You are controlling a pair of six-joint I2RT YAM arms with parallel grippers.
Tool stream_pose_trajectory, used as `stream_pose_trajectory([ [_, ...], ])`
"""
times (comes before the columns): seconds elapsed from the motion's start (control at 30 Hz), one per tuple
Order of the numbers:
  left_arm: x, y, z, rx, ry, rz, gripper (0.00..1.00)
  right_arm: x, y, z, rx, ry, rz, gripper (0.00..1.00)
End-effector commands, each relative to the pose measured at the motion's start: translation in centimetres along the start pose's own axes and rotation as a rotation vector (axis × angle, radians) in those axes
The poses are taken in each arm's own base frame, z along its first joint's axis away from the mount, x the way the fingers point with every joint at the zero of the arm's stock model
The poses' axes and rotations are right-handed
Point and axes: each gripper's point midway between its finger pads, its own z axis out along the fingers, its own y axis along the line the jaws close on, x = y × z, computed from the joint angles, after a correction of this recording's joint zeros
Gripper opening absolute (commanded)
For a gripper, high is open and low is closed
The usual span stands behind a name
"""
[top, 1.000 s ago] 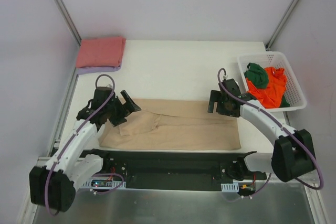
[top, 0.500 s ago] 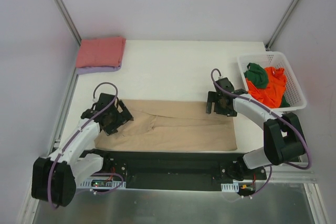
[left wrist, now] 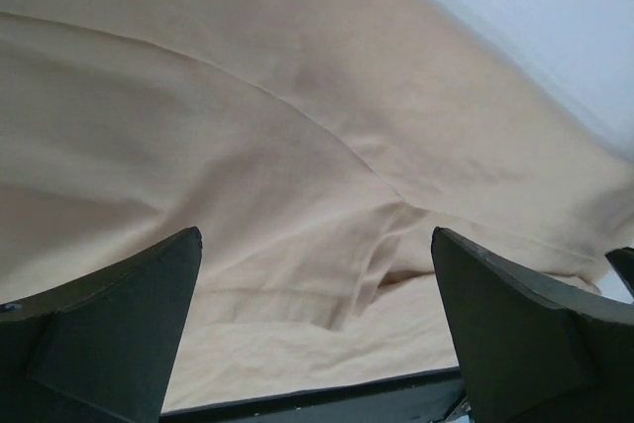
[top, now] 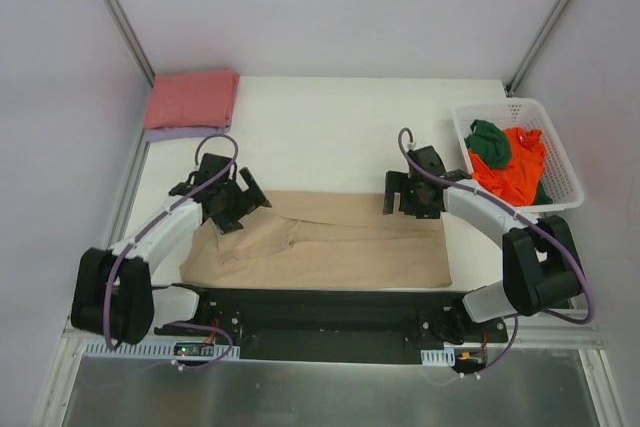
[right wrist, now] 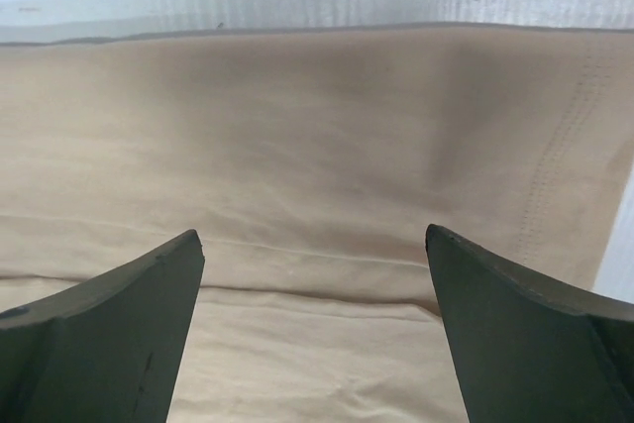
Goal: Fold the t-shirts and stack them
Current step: Fold the other side of the tshirt into a rectangle, then rotate the tshirt 80 degrees
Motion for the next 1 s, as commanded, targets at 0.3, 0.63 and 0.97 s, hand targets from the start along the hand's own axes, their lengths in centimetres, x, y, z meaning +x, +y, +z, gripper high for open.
stream_pose_trajectory([
  [0.3, -7.3, -10.4, 12.9, 0.110, 0.067, 0.032, 0.99, 3.3, -1.2, 0.4, -0.059, 0.121, 0.126, 0.96],
  [0.63, -14.9, -39.3, 19.4, 1.031, -0.025, 0.246, 0.99, 11.1, 11.2, -5.0, -0.697, 0.302, -0.021, 0.96],
  [0.97, -16.7, -41.6, 17.9, 0.955, -0.305, 0.339, 0.99, 10.9, 15.1, -5.2, -0.721, 0.295, -0.224, 0.96],
])
